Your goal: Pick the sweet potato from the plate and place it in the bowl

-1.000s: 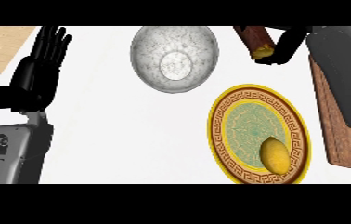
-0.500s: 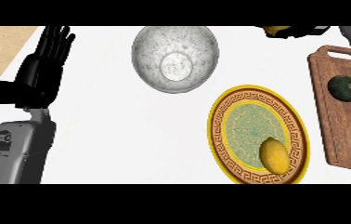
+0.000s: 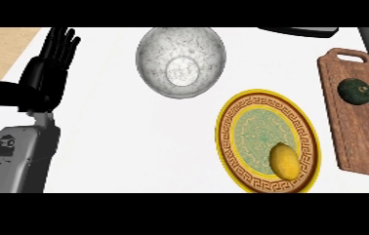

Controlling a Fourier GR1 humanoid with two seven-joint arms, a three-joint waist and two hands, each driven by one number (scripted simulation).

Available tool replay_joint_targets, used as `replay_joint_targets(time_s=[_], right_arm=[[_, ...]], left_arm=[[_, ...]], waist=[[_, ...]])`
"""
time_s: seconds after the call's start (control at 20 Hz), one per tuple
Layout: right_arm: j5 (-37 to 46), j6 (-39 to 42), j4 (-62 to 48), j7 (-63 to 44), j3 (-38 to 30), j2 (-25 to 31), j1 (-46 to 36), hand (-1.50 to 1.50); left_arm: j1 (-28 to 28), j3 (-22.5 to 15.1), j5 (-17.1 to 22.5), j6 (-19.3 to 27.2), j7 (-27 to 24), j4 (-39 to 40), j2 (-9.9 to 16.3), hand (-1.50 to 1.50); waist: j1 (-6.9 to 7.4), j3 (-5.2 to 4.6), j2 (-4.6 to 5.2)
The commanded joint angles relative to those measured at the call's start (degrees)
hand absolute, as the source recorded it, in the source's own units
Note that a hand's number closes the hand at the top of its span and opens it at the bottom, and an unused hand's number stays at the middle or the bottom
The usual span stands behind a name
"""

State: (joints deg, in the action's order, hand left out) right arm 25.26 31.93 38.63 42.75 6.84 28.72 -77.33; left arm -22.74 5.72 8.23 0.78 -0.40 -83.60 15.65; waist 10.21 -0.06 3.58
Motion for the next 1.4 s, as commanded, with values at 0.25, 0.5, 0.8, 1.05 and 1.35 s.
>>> replay_joint_targets(time_s=[0.25,0.5,0.8,1.05,1.35], right_arm=[[-0.53,11.24,-4.96,9.02,8.36,-4.84,-6.04,1.5],[-0.42,10.54,-7.11,9.43,12.8,-9.66,-7.37,1.5],[1.99,2.67,-10.3,11.05,18.27,-16.08,-4.62,1.5],[7.15,-8.59,-15.65,10.06,22.42,-20.84,-4.5,1.5],[4.41,-7.19,-25.4,2.23,19.67,-28.44,-5.8,-1.5]], left_arm=[[-0.04,0.53,-0.6,1.17,1.0,0.25,0.22,0.0],[0.7,1.38,-0.75,1.21,0.31,0.81,0.84,0.0],[2.45,1.75,-0.73,1.6,0.6,-0.55,0.84,0.0],[2.44,2.77,-1.14,1.97,-0.83,1.7,1.01,0.0],[1.87,2.89,-0.22,1.17,0.03,0.61,1.26,0.0]], waist=[[-1.81,-0.02,-0.85],[-3.09,-0.05,-1.22],[-4.43,0.0,-1.63],[-5.57,-0.04,-1.7],[-4.24,-0.06,-1.54]])
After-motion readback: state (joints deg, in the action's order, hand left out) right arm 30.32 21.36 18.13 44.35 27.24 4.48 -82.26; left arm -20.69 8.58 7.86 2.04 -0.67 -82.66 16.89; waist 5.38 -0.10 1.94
